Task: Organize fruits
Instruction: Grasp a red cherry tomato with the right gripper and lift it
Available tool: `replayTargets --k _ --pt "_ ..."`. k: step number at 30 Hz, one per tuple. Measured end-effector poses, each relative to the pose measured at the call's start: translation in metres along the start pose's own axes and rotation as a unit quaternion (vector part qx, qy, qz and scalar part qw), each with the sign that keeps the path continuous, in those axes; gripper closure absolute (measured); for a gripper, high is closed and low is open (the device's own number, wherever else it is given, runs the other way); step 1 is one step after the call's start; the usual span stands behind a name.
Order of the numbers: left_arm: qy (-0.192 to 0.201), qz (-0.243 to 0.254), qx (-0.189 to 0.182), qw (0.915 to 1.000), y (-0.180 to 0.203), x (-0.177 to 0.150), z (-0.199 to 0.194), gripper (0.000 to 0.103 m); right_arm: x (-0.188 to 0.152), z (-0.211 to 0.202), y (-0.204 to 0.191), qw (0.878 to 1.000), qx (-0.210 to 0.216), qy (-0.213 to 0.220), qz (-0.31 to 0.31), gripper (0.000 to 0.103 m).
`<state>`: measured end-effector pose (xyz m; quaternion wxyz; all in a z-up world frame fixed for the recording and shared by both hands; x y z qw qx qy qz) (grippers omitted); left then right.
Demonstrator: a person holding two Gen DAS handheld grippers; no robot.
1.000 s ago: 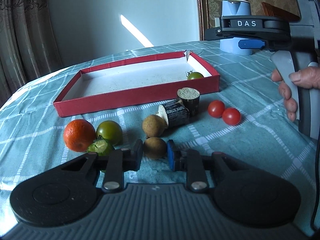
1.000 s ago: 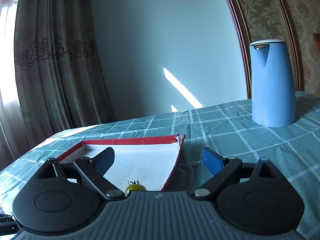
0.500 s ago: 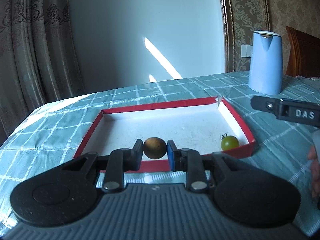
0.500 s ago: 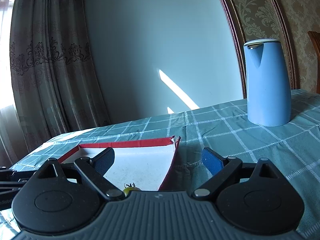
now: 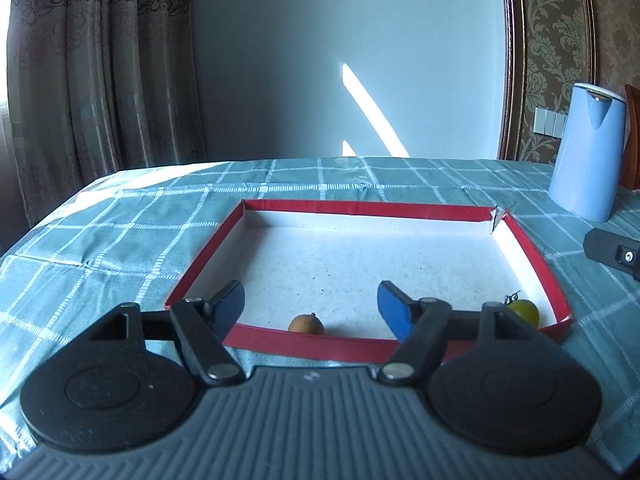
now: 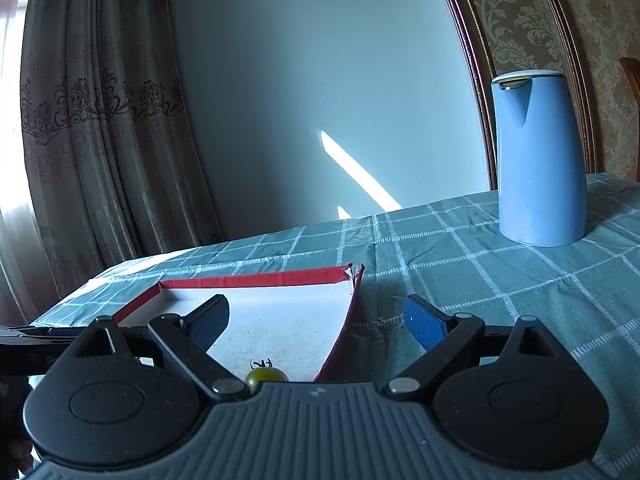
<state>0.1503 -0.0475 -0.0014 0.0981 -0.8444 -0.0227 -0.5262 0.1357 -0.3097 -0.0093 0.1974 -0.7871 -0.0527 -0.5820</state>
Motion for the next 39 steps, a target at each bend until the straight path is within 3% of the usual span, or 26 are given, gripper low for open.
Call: replayTargets --k 3,5,9,15,17,21,24,25,32,39 --pt "0.007 -0.009 0.0 0.9999 -0.021 -0.007 -0.021 0.02 -0.003 -0.004 -0.001 1.0 0.013 -0.003 0.005 0.008" --pt "0.016 -0.026 0.018 0.9994 -0.046 -0.013 -0.035 0.009 -0.008 -0.01 -0.008 0.999 0.032 -0.015 0.002 0.008" --pt "0.028 -0.067 0.054 0.9959 -0.102 -0.027 -0.051 0.0 -0.029 -0.03 -0.02 0.998 0.042 -0.038 0.0 0.008" --pt "0.026 -0.067 0.114 0.9909 -0.148 -0.053 -0.043 0.0 -0.061 -0.054 -0.04 0.995 0.034 -0.085 -0.032 0.008" --pt "0.005 -0.063 0.13 0.9896 -0.152 -0.062 -0.033 0.0 -0.069 -0.056 -0.049 0.993 0.03 -0.101 -0.051 0.008" --pt "-0.02 -0.07 0.12 0.9901 -0.156 -0.067 -0.026 0.0 -0.076 -0.052 -0.061 0.989 0.025 -0.122 -0.082 0.008" --pt "-0.037 -0.075 0.116 0.9897 -0.158 -0.073 -0.022 0.0 -0.082 -0.046 -0.066 0.985 0.027 -0.143 -0.091 0.024" --pt "-0.041 -0.082 0.115 0.9891 -0.159 -0.074 -0.021 0.0 -0.084 -0.043 -0.066 0.984 0.028 -0.149 -0.089 0.034" --pt "-0.045 -0.117 0.094 0.9876 -0.167 -0.076 -0.021 0.0 -0.09 -0.034 -0.072 0.981 0.028 -0.167 -0.093 0.039" --pt "-0.043 -0.118 0.091 0.9879 -0.165 -0.075 -0.022 0.0 -0.095 -0.028 -0.075 0.978 0.031 -0.186 -0.091 0.05"
Point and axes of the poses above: each gripper's, at about its wrist camera, not at the fingertips, and z roughly the way its jaws point, y to its right, x to its top, the point moved 10 cm from there along z, roughly the way its jaws point, and after that the axes turned 15 degrees about x, right-handed, at the moved point
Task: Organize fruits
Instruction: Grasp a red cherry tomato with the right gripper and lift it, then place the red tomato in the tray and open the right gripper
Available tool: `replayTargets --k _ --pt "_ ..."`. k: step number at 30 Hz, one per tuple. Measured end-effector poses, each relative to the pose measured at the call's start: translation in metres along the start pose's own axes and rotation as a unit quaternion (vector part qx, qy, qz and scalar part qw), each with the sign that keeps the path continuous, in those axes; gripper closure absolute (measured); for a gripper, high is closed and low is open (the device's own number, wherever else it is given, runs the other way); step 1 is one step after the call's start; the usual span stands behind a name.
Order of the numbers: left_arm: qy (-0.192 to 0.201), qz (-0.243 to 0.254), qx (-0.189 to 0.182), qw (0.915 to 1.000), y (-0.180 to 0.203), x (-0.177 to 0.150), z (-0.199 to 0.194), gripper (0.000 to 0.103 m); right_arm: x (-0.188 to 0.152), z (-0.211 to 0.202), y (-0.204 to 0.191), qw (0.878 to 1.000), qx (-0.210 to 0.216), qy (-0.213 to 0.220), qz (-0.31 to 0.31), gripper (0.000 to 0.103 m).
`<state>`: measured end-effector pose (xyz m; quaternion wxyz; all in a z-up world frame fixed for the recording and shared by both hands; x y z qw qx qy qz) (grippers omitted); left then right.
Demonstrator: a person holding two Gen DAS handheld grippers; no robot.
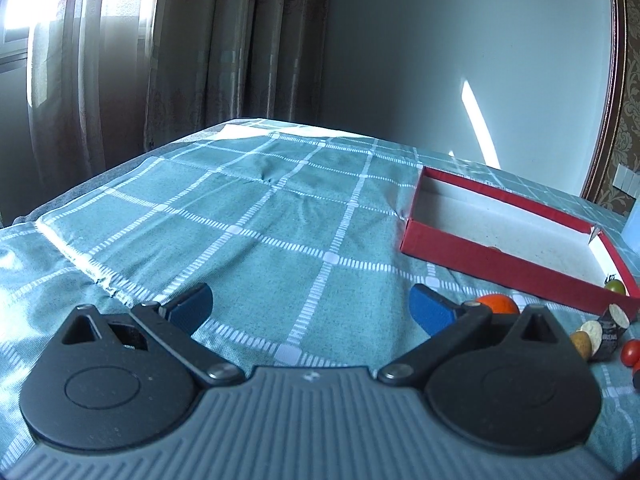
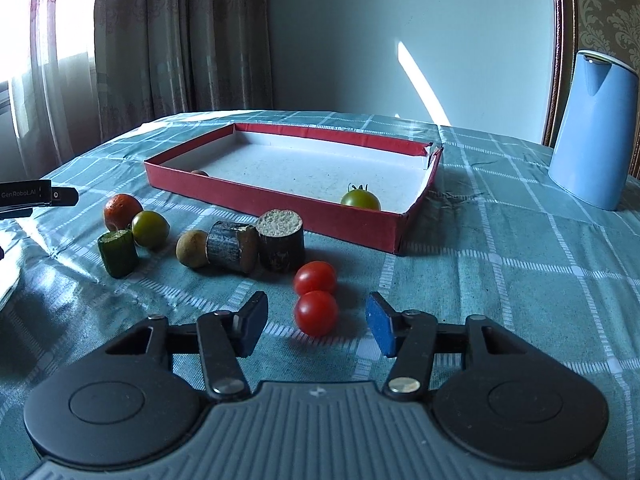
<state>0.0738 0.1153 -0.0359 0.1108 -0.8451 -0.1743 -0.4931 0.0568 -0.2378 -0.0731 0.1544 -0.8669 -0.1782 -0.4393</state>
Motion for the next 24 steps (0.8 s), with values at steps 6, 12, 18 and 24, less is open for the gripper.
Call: replayTargets --k 6,12,18,24 --pt "0.002 -0.003 0.0 1.0 -0.001 0.0 -0.001 0.0 -0.004 0.007 0.002 1.0 0.0 -0.017 0.01 0.08" --pt "0.003 -0.002 0.0 1.0 -0.001 0.0 -0.002 0.0 0.008 -0.005 -0.003 1.0 0.015 0.011 0.016 0.08" --pt "0.003 0.011 -0.001 0.9999 0.003 -0.001 -0.001 0.0 0.065 0.001 -0.008 0.997 0.019 0.069 -0.006 0.08" --pt "0.0 0.011 0.001 0.9999 0.003 -0.002 0.0 0.0 0.098 0.057 0.007 0.999 0.007 0.049 0.0 0.08"
Point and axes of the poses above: each gripper's, at about its wrist camera, not at the fingertips, and z roughly the way its jaws point, y to its right, x to its top, the point moved 10 cm from there along z, roughly the way its jaws point, and after that the axes turned 15 degrees about x, right-handed, at the moved point
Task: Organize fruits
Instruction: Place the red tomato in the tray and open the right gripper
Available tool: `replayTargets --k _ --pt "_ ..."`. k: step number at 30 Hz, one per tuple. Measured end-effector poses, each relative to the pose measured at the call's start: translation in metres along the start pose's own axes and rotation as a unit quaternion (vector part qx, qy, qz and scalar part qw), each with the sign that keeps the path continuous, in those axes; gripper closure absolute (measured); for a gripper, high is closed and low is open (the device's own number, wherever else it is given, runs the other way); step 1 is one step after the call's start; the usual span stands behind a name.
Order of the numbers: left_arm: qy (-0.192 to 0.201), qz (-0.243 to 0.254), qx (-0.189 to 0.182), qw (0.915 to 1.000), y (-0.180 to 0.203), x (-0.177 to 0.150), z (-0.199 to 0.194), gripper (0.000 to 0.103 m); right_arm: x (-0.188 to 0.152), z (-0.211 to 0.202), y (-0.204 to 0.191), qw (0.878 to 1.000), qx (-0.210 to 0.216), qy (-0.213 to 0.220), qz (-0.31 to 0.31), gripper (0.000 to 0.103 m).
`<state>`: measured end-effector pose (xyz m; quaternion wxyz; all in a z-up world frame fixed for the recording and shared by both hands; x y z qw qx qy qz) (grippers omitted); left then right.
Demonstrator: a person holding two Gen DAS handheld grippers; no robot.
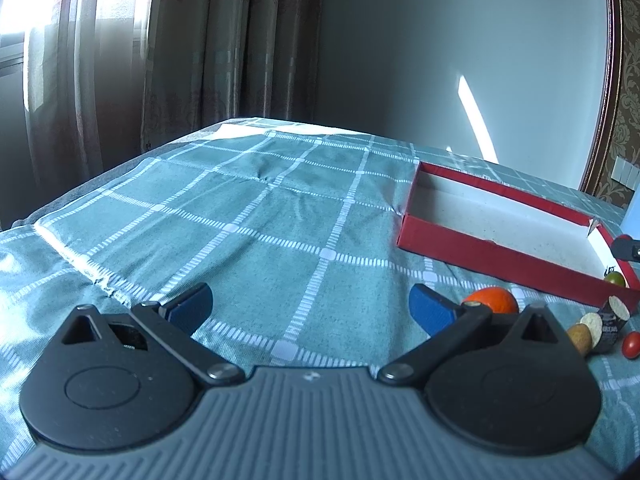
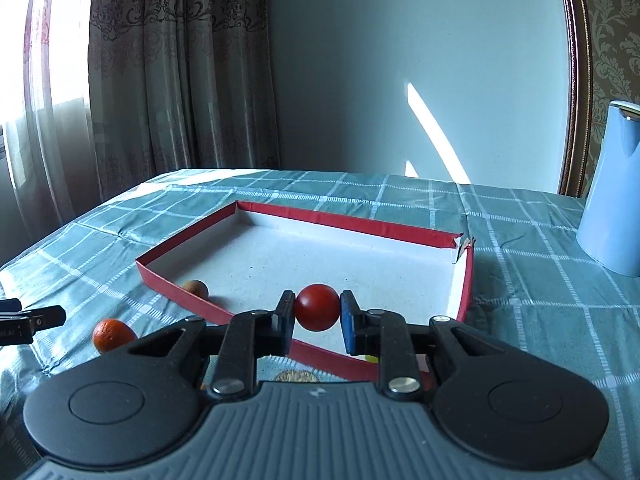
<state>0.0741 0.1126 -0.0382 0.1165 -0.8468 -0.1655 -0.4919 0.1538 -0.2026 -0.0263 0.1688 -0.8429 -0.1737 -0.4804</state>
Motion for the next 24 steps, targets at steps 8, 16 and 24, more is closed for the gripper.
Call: replayTargets --k 8,16,24 --pt "-0.003 0.01 -0.002 0.9999 0.003 -0.001 0.001 0.0 -0.016 0.034 0.02 0.999 -0.03 -0.036 0.0 0.075" --pt "-0.003 0.01 0.003 0.9999 0.002 -0.001 0.001 0.0 -0.006 0.008 0.026 0.999 -0.048 0.023 0.002 0.026" --pt "0.019 0.013 -0.02 0.9995 0.005 0.001 -0.009 0.0 -0.025 -0.059 0.059 0.991 -0.073 0.099 0.053 0.026"
Point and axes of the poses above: each gripper's, at about its wrist camera, not at the fingertips, and z roughly the way its jaws point, y to its right, x to its top, the point moved 10 cm from there along z, roughly the way its jaws point, and after that the axes turned 15 degrees about x, right-handed, at the moved point
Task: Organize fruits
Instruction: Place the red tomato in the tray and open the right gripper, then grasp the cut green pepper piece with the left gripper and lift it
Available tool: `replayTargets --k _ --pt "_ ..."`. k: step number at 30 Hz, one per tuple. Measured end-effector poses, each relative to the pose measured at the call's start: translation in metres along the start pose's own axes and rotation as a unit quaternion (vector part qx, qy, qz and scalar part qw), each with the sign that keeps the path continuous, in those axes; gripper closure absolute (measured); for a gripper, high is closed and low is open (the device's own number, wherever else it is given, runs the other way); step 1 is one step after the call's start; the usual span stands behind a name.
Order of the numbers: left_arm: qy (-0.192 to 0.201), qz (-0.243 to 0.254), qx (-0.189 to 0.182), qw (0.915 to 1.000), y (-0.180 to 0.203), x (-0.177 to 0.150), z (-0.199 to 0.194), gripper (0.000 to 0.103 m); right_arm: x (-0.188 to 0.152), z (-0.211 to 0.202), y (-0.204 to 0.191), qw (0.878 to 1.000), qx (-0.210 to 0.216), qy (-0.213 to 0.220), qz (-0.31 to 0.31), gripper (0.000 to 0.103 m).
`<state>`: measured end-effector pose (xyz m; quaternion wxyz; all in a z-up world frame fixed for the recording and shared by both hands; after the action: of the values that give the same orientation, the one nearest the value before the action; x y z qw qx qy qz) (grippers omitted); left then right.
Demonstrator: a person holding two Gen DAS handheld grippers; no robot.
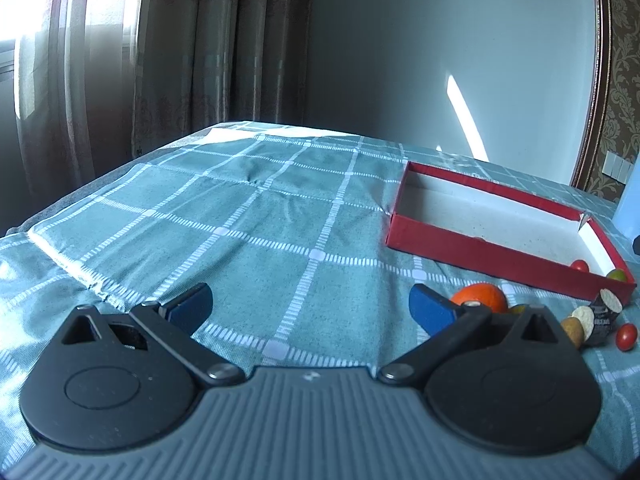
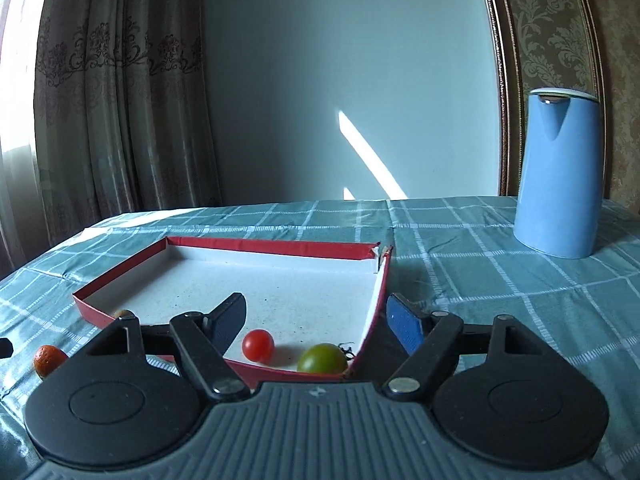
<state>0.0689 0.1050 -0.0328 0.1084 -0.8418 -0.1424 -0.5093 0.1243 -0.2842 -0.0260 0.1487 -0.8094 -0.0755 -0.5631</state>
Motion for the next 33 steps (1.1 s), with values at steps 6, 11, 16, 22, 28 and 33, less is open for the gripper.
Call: replayTargets --k 6,11,16,22,28,33 --pt "0.071 0.048 -0.043 0.9954 0.036 0.0 -0.048 0.001 -0.01 -0.007 0.036 0.996 -0.003 0.011 0.084 0.026" --pt "0.086 0.134 -0.079 0.9841 0.081 -0.019 -0.074 0.016 -0.012 -0.005 0.035 0.996 0.005 0.006 0.087 0.026" --pt "0.07 0.164 -0.102 0.9787 0.106 -0.032 -0.079 0.016 -0.013 -0.006 0.031 0.996 0.014 0.007 0.085 0.026" --pt "0.003 0.177 -0.102 0.9789 0.124 -0.046 -0.061 0.02 -0.012 -0.007 0.029 0.996 0.022 0.01 0.088 0.025" --pt "-0.056 0.144 -0.1 0.983 0.122 -0.049 -0.04 0.052 -0.014 -0.005 0.026 0.996 0.029 0.002 0.086 0.025" --pt "-0.053 0.14 -0.104 0.9833 0.122 -0.048 -0.04 0.074 -0.015 -0.005 0.023 0.996 0.033 0.001 0.084 0.025"
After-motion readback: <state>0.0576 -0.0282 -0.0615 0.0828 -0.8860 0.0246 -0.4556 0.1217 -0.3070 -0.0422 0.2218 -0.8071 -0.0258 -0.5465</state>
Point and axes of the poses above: each gripper's, at about its wrist camera, not at the fingertips, and z roughly the way its jaws point, y to its right, x to its top, the point moved 10 cm from there along z, roughly the way its jaws point, and after that the axes turned 15 degrees about x, right-handed, at the moved point
